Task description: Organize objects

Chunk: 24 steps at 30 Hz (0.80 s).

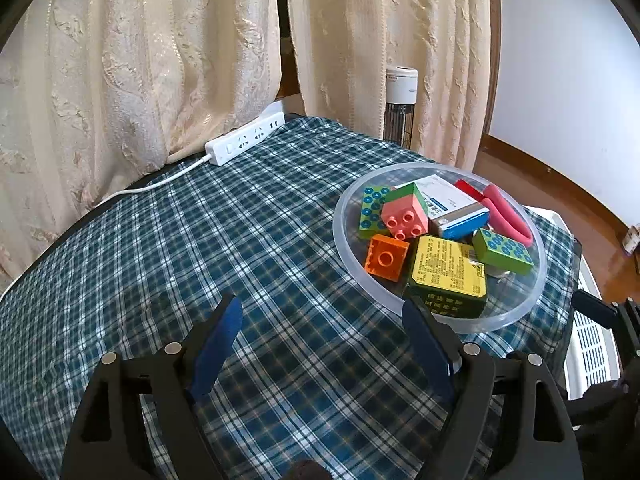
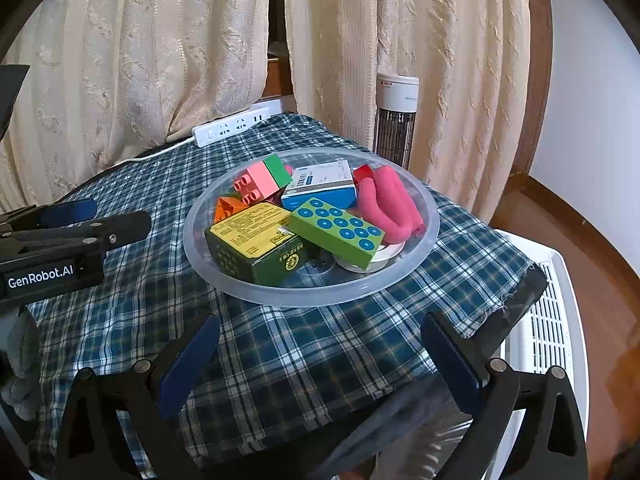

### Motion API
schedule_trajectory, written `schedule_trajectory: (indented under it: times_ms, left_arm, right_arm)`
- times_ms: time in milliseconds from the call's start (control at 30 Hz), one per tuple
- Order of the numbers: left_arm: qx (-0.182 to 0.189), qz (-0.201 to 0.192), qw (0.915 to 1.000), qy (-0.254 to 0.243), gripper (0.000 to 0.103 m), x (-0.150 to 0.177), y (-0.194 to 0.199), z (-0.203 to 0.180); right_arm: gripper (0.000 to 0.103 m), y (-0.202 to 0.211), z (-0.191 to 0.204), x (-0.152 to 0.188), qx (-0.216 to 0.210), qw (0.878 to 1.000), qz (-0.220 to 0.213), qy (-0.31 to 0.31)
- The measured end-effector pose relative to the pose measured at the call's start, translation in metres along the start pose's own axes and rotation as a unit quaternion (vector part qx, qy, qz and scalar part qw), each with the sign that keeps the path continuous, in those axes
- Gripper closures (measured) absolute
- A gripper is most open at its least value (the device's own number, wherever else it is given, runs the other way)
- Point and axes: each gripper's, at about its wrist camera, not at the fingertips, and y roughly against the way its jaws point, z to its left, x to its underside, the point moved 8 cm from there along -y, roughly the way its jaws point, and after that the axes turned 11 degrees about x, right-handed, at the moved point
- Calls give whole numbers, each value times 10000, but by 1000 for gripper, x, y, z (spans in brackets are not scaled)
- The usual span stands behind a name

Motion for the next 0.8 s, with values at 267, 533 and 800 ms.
schedule_trajectory:
  times_ms: [267, 533, 800]
  left_arm:
    - [237, 85, 9997, 1, 20, 2, 1, -8]
    - [426, 18, 9990, -88, 8, 0, 3, -16]
    - [268, -27, 9994, -238, 8, 0, 4, -16]
  right_arm:
    - [1, 2, -1, 0, 15, 10000, -14, -32]
    - [1, 0, -3, 2, 12, 9999, 34, -104]
    - [1, -2, -2, 1, -9, 9999, 55, -116]
